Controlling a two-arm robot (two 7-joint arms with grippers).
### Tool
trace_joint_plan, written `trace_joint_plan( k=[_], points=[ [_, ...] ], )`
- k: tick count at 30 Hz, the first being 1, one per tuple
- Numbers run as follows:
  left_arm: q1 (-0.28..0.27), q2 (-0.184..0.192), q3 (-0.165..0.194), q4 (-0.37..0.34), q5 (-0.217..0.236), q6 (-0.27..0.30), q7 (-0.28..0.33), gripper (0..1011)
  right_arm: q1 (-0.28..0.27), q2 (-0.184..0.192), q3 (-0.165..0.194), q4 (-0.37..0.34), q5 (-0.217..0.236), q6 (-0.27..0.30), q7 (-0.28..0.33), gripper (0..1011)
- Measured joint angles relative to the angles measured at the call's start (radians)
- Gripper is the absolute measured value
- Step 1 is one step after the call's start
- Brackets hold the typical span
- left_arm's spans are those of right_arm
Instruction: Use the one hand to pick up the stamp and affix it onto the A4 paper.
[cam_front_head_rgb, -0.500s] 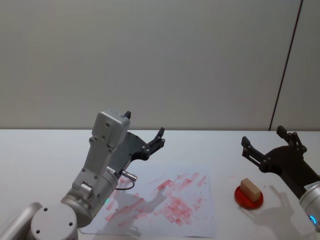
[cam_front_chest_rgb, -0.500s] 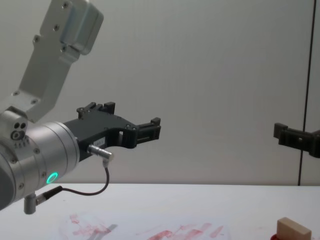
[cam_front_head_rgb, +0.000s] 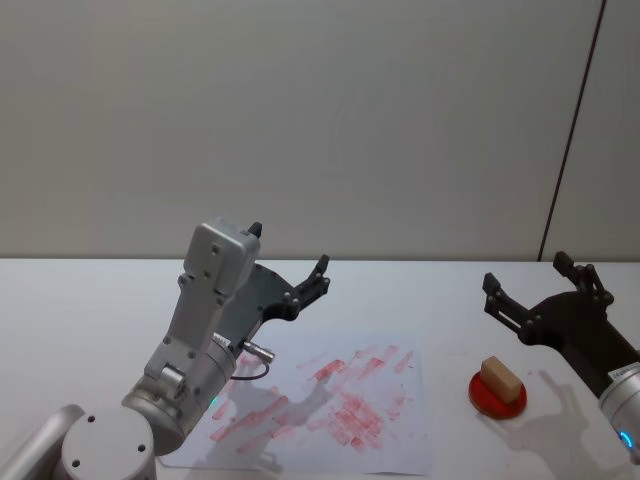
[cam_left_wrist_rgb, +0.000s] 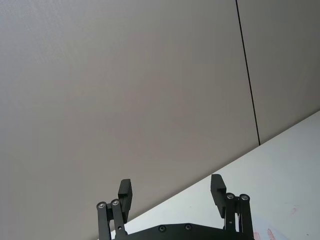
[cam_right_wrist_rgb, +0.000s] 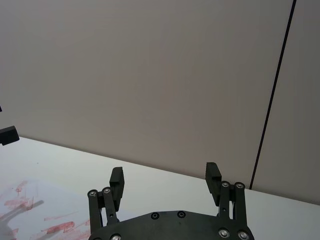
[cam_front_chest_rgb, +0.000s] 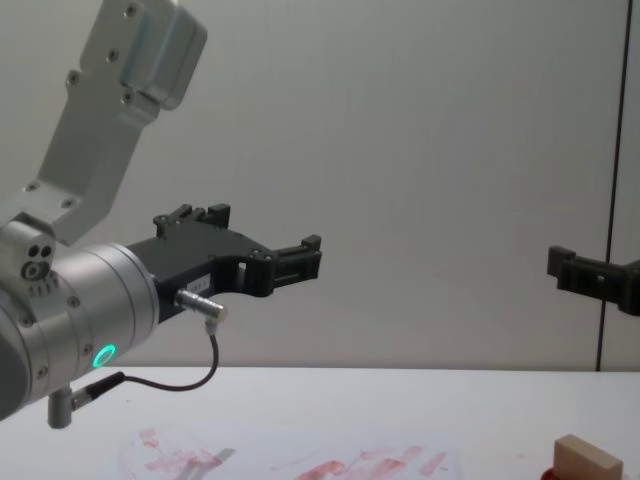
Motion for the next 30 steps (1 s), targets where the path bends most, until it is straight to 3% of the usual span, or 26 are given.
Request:
trace_joint_plan(
  k=[16,30],
  points=[
    [0.000,0.000,0.000,0.000,0.000,0.000,0.000,1002,0.001,0.001,0.002,0.003,-0.001,0.003,0.004,1001],
    [0.000,0.000,0.000,0.000,0.000,0.000,0.000,1002,0.008,0.015,0.006,0.053,-0.036,0.058,0.046,1001]
  ],
)
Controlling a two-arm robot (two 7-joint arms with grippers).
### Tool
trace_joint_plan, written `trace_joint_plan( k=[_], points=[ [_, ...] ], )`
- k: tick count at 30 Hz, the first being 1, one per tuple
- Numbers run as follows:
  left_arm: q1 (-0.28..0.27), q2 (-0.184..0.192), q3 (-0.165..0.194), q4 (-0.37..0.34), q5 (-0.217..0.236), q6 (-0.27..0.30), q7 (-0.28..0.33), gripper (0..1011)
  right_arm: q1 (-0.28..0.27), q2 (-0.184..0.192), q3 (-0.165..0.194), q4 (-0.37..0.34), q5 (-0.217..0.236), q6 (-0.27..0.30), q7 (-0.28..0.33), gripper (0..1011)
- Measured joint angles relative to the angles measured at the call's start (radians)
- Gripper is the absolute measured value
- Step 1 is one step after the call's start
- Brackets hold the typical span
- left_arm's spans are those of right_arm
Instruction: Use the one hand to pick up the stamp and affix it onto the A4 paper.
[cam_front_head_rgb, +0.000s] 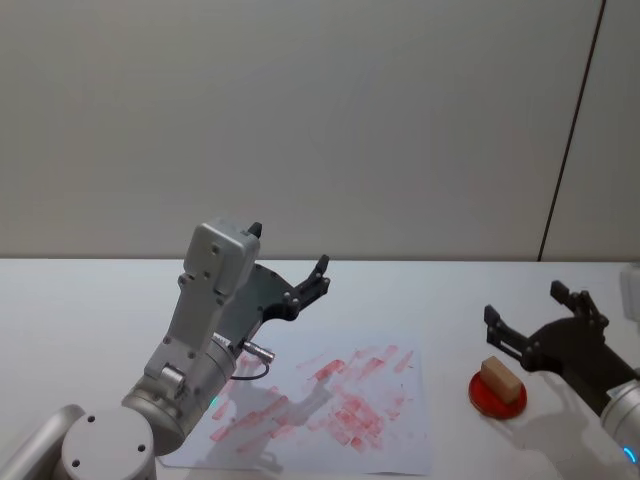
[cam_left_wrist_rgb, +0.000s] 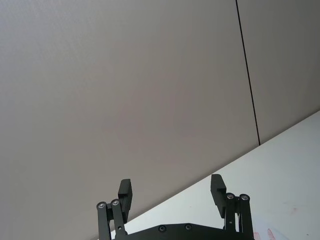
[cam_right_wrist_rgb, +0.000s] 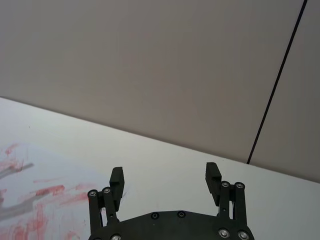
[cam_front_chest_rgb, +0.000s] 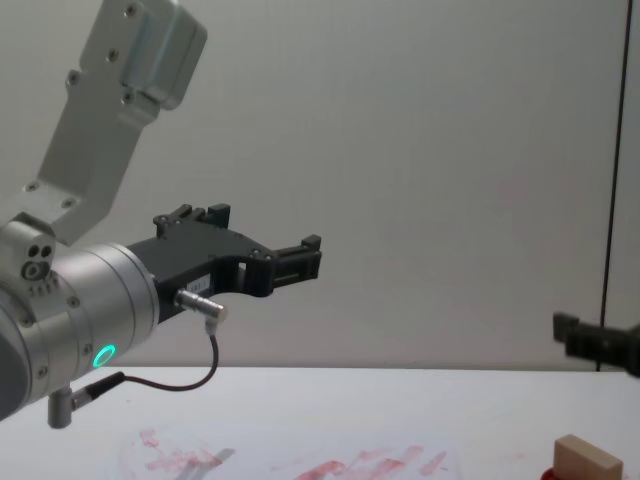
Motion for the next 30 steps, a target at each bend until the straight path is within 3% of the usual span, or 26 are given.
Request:
trace_joint_plan(
  k=[30],
  points=[
    [0.000,0.000,0.000,0.000,0.000,0.000,0.000,1003,0.016,-0.011,-0.021,0.131,-0.085,0.053,0.060,1001]
  ],
)
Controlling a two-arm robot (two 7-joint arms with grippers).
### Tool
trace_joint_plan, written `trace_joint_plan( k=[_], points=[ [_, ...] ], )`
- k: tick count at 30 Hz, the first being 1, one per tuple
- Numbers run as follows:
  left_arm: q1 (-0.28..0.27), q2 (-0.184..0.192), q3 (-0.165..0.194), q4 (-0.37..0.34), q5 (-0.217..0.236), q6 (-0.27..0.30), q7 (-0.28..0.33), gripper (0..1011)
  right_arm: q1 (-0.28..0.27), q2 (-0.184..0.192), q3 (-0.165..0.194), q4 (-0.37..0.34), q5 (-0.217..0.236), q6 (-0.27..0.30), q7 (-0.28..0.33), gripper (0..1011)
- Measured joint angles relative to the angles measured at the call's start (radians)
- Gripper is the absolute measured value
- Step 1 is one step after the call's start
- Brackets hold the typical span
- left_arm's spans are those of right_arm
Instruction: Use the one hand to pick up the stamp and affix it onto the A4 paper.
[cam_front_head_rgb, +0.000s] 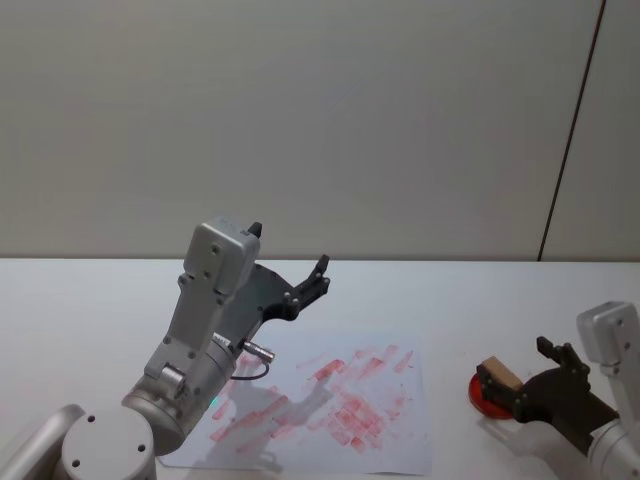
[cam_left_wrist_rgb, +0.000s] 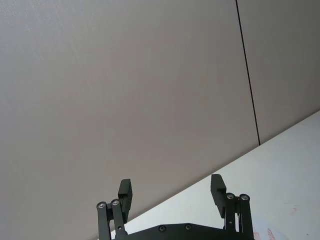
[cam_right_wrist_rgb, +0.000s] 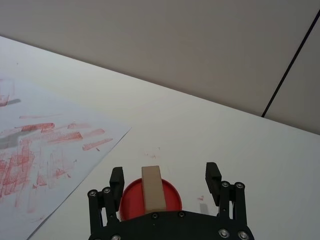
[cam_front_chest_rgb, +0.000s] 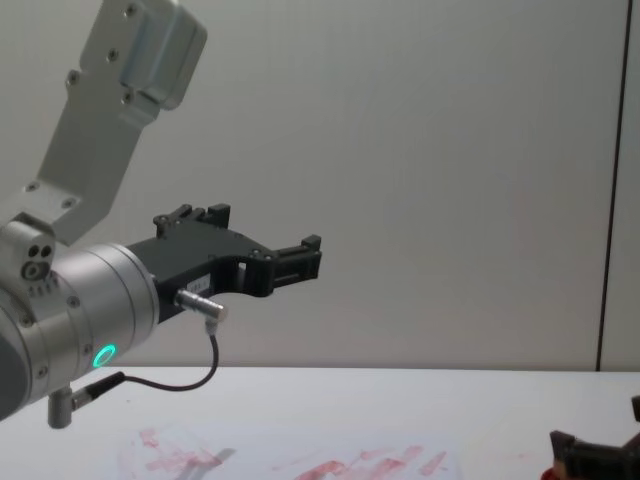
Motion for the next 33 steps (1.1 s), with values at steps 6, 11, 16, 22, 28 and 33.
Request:
trace_joint_plan(
  k=[6,11,16,22,28,33],
  points=[
    [0.000,0.000,0.000,0.000,0.000,0.000,0.000,1002,0.005,-0.005,-0.003,0.017,-0.007,0.006,0.008,999],
    [0.000,0.000,0.000,0.000,0.000,0.000,0.000,1002,0.009,-0.009,-0.005,0.030,-0.011,0.009,0.019,902],
    [0.000,0.000,0.000,0.000,0.000,0.000,0.000,1003,0.012,-0.011,-0.007,0.038,-0.012,0.011,0.028,782],
    [0.000,0.000,0.000,0.000,0.000,0.000,0.000,1003,0.013,-0.014,-0.008,0.046,-0.012,0.011,0.040,589],
    [0.000,0.000,0.000,0.000,0.000,0.000,0.000,1002,0.015,-0.015,-0.009,0.051,-0.010,0.008,0.048,405],
    [0.000,0.000,0.000,0.000,0.000,0.000,0.000,1002,0.015,-0.016,-0.009,0.054,-0.011,-0.001,0.051,233]
  ],
)
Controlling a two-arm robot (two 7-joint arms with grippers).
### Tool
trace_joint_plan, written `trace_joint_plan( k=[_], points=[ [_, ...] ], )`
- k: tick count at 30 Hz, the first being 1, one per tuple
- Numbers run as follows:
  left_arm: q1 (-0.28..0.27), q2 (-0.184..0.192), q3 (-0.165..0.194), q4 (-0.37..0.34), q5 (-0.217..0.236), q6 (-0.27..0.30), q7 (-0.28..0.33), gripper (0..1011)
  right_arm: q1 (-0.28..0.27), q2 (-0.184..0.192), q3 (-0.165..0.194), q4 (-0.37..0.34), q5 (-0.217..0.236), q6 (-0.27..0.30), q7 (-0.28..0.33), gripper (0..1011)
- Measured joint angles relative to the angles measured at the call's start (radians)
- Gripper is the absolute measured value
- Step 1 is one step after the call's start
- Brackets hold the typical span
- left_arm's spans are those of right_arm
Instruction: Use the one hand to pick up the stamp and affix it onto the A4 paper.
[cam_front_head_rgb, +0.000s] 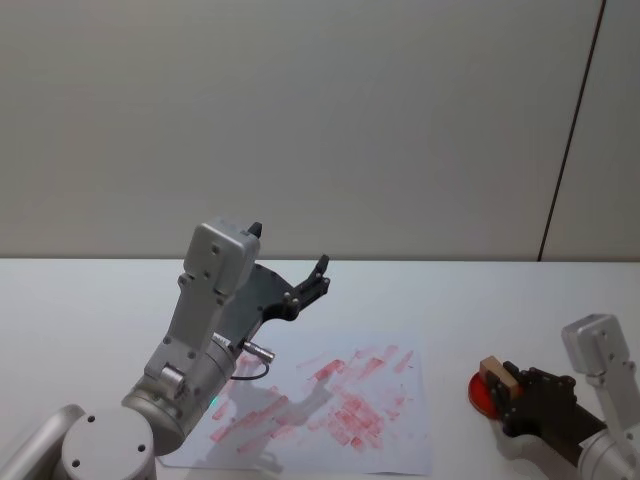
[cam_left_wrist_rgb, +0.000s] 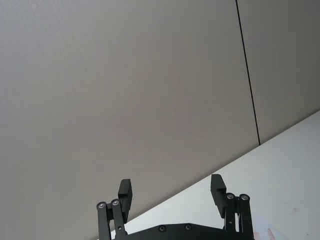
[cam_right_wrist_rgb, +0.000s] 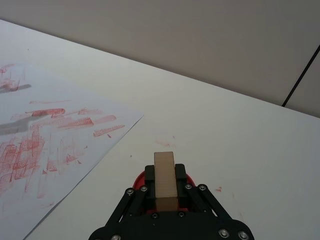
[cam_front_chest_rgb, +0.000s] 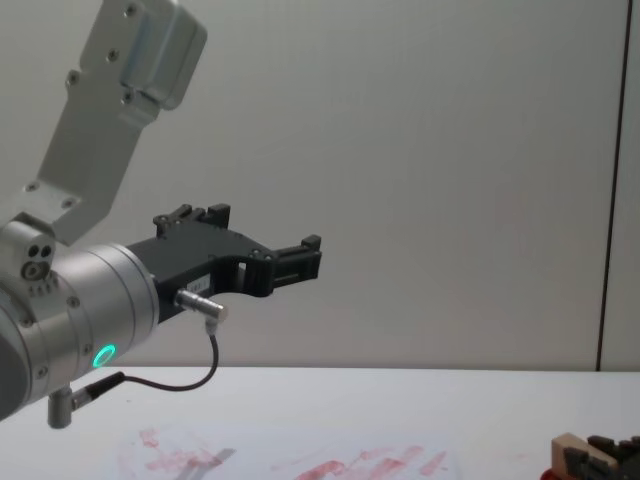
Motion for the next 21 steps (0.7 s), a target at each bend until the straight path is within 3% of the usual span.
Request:
trace_joint_plan(
  k=[14,21],
  points=[
    [0.000,0.000,0.000,0.000,0.000,0.000,0.000,1003,-0.002,-0.002,-0.006,-0.036,-0.039,-0.070,0.000,216],
    [0.000,0.000,0.000,0.000,0.000,0.000,0.000,1003,0.010,-0.019,-0.021,-0.066,-0.056,-0.084,0.030,216]
  ],
)
